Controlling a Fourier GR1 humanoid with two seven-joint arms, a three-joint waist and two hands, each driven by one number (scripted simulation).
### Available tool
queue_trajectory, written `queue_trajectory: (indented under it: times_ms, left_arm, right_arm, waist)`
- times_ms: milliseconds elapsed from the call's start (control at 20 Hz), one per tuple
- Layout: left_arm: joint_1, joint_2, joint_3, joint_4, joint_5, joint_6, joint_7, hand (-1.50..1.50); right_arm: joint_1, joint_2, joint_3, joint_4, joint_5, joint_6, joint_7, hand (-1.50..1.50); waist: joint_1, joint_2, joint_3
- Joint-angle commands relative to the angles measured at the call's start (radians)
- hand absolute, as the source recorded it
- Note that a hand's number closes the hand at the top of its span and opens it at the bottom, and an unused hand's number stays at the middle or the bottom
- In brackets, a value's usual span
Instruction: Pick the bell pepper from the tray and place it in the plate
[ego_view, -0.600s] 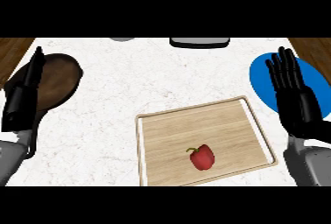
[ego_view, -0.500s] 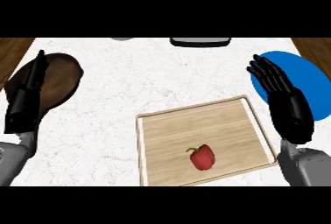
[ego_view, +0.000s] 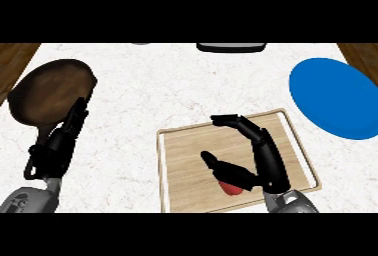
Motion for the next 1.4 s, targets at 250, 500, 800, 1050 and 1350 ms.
queue_trajectory:
  times_ms: [250, 500, 800, 1050, 1350]
  left_arm:
    - [0.102, -0.017, 0.011, -0.018, 0.033, -0.062, -0.024, 0.0]
    - [0.059, -0.061, 0.025, 0.0, 0.006, -0.047, -0.018, 0.0]
    - [0.058, -0.041, 0.044, 0.02, 0.014, -0.08, -0.038, 0.0]
    - [0.055, -0.048, 0.047, 0.057, 0.004, -0.09, -0.054, 0.0]
    - [0.095, -0.057, 0.056, -0.05, 0.003, -0.094, 0.01, 0.0]
  right_arm:
    - [0.316, 0.135, 0.295, 0.077, 0.398, -0.404, -0.223, -1.5]
    - [0.473, 0.046, 0.315, -0.107, 0.543, -0.443, -0.105, -1.5]
    - [0.574, -0.067, 0.212, -0.215, 0.807, -0.251, 0.181, -1.5]
    - [0.615, -0.047, 0.233, -0.279, 1.035, -0.022, 0.402, -1.5]
    - [0.585, 0.051, 0.289, -0.373, 1.104, 0.211, 0.599, -1.5]
  waist:
    - [-0.007, 0.004, 0.009]
    - [-0.014, 0.006, 0.008]
    - [-0.021, 0.006, 0.005]
    - [-0.022, 0.01, 0.003]
    - [-0.002, 0.008, 0.009]
